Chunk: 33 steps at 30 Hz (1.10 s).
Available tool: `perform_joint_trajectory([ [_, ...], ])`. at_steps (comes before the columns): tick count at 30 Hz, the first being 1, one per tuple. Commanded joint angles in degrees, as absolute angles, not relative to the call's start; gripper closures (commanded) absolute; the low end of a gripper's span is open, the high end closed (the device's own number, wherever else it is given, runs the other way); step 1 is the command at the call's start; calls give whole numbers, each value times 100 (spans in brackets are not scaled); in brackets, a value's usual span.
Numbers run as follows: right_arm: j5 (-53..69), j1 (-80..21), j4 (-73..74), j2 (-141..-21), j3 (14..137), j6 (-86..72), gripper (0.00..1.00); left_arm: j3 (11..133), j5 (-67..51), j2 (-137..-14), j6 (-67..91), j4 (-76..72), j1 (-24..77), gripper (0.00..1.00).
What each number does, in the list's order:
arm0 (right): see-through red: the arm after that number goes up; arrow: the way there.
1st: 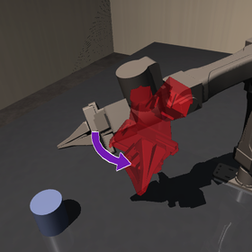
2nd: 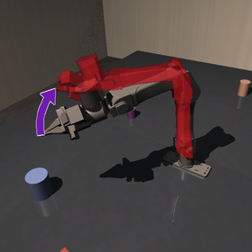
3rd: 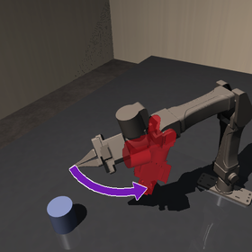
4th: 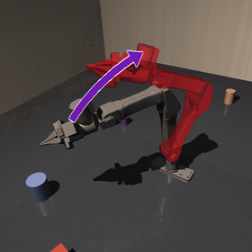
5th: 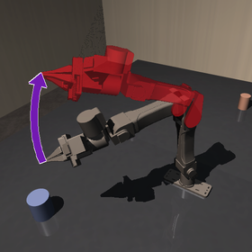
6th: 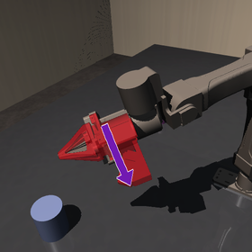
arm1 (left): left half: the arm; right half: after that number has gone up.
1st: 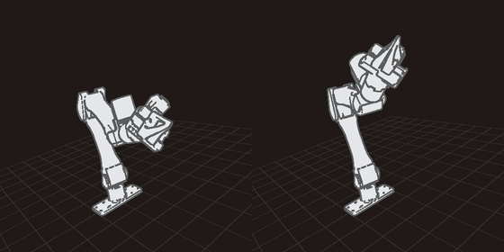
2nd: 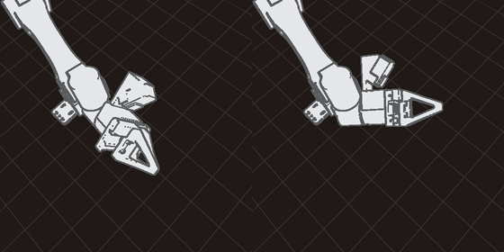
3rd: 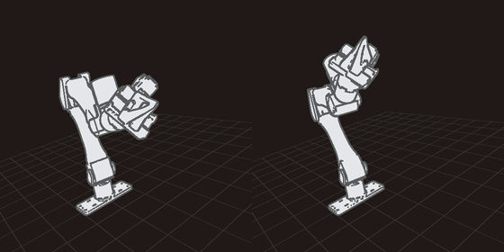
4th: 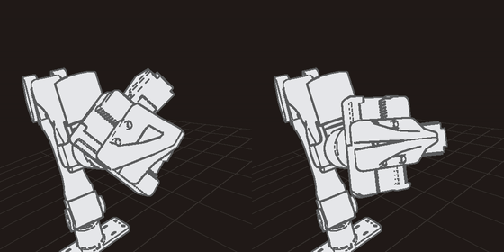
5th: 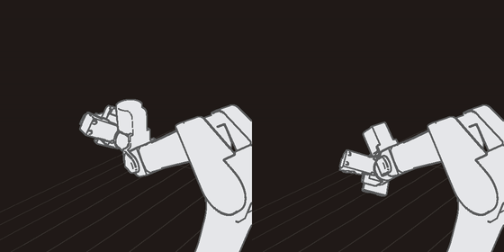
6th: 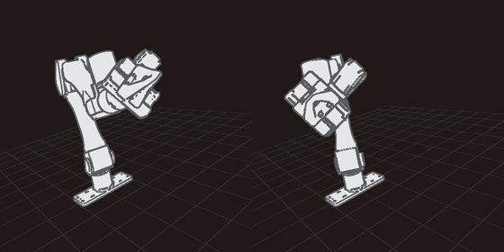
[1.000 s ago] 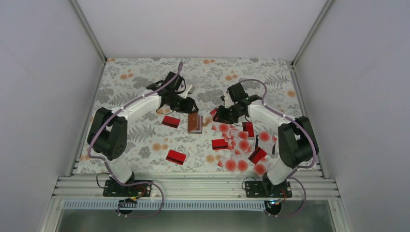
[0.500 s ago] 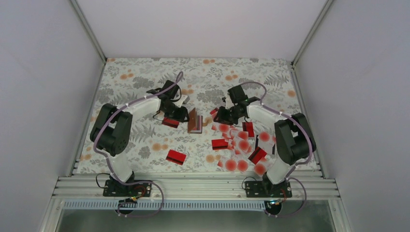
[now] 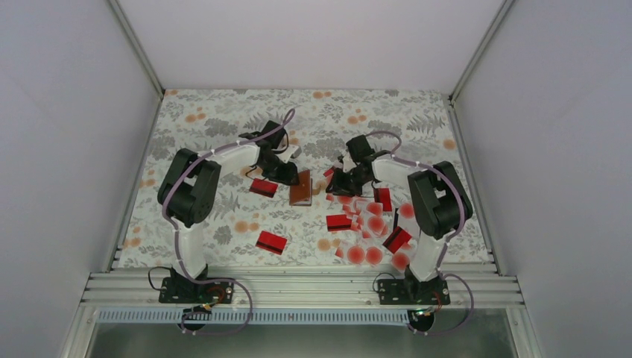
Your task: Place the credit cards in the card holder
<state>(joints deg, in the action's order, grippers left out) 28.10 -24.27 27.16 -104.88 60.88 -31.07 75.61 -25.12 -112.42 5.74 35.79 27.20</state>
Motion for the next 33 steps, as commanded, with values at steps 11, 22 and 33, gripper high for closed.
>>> perform_joint_trajectory([
  [11,3419,-2390,2371,-11007,6694,-3063,74,7899,-2102,-11751,244,4030,2978,62],
  [22,3664,-2391,2244,-11155,6727,-3115,74,8064,-1653,-11980,294,4237,3177,57],
  [33,3572,-2280,2094,-10649,6442,-3182,74,7995,-1154,-12019,372,4300,3353,59],
])
